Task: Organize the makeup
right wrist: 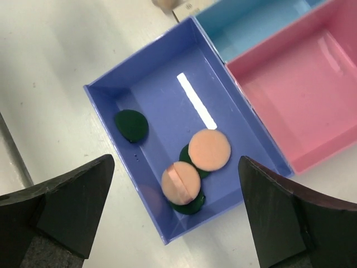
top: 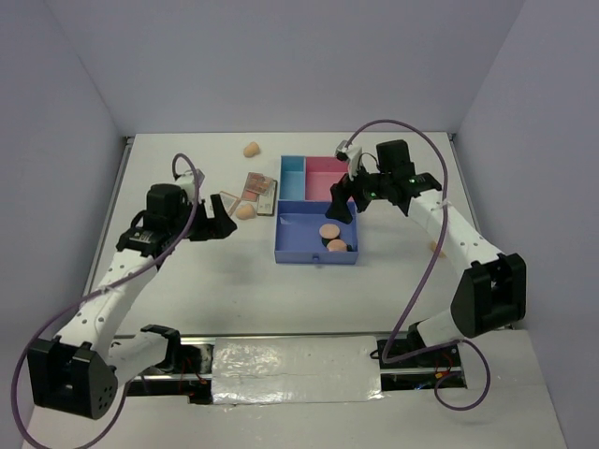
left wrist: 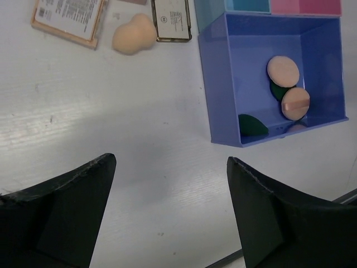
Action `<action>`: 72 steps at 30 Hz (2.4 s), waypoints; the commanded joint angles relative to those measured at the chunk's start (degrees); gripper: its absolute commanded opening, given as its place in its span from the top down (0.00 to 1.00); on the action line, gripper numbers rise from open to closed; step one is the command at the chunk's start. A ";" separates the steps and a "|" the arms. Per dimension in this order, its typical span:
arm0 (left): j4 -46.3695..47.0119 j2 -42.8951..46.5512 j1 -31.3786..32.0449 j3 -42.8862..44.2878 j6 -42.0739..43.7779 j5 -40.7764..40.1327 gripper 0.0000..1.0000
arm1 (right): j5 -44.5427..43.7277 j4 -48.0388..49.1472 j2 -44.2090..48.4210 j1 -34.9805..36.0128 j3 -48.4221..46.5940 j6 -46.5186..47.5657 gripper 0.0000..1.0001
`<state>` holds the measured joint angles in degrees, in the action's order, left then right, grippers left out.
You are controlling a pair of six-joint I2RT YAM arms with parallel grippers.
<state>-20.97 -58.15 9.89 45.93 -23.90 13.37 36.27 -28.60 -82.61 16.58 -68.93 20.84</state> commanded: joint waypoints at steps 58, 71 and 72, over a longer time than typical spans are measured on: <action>8.40 -35.91 9.36 26.05 25.05 -4.06 1.00 | 18.92 6.63 8.43 -13.85 3.36 2.72 0.44; 30.18 -41.15 9.45 33.07 1.08 12.64 1.00 | 14.35 10.75 9.66 -16.14 4.33 -4.93 0.45; 33.33 -43.60 9.62 33.69 -0.26 12.91 1.00 | 14.27 10.93 9.75 -16.14 4.41 -5.28 0.45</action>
<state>0.78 -97.95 19.09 75.70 -15.84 21.12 51.62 -21.45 -75.66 0.93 -63.11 18.26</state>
